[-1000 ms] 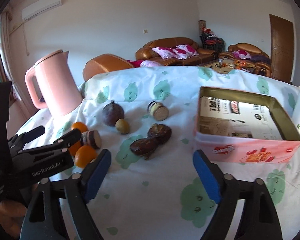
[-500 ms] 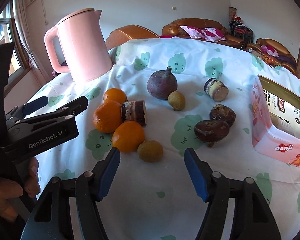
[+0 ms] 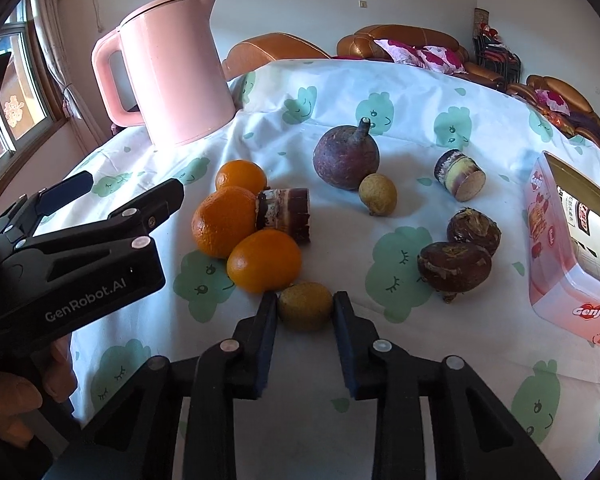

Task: Organize fruits
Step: 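Move the right tool toward the small yellow fruit and open it, then grasp the small yellow fruit with the right tool while the left tool grasps an orange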

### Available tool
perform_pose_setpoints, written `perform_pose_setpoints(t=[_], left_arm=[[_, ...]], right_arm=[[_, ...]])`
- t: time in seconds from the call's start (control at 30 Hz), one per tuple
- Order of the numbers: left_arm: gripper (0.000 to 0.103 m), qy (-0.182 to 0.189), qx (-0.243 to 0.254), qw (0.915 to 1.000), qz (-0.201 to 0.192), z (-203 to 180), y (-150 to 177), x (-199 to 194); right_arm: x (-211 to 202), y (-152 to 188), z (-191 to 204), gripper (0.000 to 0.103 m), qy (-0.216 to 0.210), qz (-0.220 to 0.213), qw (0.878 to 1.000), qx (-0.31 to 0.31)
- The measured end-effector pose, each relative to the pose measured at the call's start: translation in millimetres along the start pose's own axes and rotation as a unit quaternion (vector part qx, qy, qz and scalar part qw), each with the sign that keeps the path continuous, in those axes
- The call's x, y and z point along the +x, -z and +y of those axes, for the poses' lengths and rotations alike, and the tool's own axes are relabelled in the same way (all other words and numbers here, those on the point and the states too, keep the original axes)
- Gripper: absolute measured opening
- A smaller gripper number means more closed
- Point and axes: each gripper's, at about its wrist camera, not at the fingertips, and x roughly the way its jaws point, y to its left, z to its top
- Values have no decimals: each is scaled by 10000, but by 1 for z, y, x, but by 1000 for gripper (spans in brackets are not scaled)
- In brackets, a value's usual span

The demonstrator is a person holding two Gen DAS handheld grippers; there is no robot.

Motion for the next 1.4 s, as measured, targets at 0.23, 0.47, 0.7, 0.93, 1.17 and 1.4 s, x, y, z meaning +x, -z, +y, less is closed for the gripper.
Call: perform_pose_setpoints(t=[0.23, 0.47, 0.7, 0.93, 1.17, 1.4], left_arm=[[103, -9, 87, 10000, -12, -7, 1, -3], [103, 453, 208, 9986, 151, -14, 8, -9], [102, 1061, 369, 9927, 436, -10, 25, -18], [87, 1229, 192, 9900, 671, -27, 6, 6], [78, 1435, -98, 9864, 800, -31, -8, 36], [68, 1992, -559, 9717, 1143, -10, -3, 54]], right_arm=[[-17, 2, -18, 30, 91, -343, 9993, 119], [-40, 6, -39, 30, 329, -860, 9953, 293], [-63, 7, -44, 30, 661, -1409, 9877, 146], [-70, 8, -47, 30, 543, -1498, 9871, 182], [-76, 12, -58, 30, 272, -1601, 9862, 336], [-70, 11, -68, 30, 95, -1477, 9871, 607]])
